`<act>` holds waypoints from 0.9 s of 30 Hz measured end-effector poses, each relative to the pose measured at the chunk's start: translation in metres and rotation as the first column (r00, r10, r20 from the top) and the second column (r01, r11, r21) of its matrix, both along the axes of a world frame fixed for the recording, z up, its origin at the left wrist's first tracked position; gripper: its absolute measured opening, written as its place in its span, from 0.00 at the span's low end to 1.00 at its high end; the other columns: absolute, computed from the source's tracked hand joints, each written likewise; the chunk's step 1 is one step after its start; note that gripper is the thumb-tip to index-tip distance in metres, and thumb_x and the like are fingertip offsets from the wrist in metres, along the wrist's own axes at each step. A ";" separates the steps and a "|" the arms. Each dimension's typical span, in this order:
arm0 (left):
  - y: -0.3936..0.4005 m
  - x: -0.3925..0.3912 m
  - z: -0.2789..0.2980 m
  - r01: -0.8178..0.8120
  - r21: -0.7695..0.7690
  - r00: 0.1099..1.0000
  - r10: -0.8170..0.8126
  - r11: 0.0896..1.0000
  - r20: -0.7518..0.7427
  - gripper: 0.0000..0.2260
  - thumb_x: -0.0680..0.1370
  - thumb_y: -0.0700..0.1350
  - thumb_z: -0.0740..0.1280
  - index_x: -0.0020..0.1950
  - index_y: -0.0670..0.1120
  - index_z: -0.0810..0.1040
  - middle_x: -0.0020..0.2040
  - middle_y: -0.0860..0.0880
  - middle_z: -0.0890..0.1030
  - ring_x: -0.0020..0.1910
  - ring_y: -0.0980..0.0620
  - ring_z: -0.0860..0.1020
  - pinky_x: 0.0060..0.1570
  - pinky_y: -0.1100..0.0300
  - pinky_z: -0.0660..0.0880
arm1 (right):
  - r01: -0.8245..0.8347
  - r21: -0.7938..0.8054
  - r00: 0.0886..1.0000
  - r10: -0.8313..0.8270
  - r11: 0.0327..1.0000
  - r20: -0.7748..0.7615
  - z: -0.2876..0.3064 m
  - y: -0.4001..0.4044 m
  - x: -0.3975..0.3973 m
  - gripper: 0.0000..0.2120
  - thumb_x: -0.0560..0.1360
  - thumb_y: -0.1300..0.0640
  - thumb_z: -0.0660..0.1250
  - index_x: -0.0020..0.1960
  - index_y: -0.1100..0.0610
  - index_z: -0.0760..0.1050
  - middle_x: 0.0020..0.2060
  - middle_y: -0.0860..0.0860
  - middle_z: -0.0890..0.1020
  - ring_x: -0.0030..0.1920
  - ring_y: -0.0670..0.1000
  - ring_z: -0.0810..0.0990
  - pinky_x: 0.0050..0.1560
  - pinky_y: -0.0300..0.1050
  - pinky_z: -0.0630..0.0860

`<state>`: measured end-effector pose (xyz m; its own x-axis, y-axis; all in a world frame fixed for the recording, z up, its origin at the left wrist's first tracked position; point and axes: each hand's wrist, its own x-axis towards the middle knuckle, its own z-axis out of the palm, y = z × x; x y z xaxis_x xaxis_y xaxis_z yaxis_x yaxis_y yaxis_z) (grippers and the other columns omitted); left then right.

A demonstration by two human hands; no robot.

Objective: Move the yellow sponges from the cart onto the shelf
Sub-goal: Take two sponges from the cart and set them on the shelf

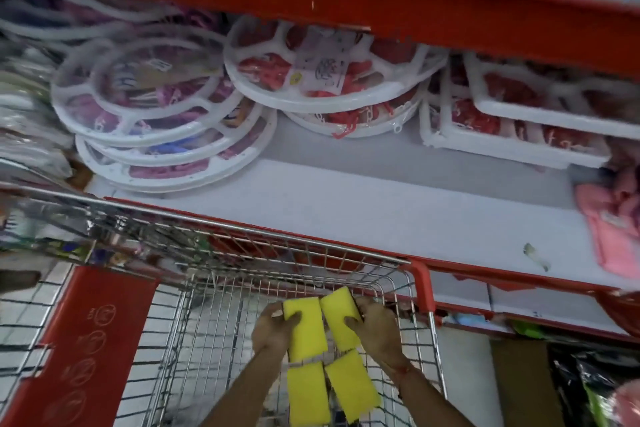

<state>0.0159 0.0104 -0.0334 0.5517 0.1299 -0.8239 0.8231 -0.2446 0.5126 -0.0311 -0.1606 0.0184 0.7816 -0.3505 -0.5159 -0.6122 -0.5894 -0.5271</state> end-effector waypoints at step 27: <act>0.000 0.093 0.415 0.429 -0.331 0.712 -0.089 0.840 0.697 0.12 0.73 0.42 0.71 0.55 0.41 0.80 0.40 0.47 0.85 0.33 0.54 0.83 0.29 0.65 0.79 | -0.004 0.621 0.767 -0.396 0.784 0.505 0.384 -0.051 0.020 0.13 0.70 0.60 0.72 0.53 0.64 0.81 0.47 0.60 0.86 0.44 0.53 0.86 0.38 0.37 0.82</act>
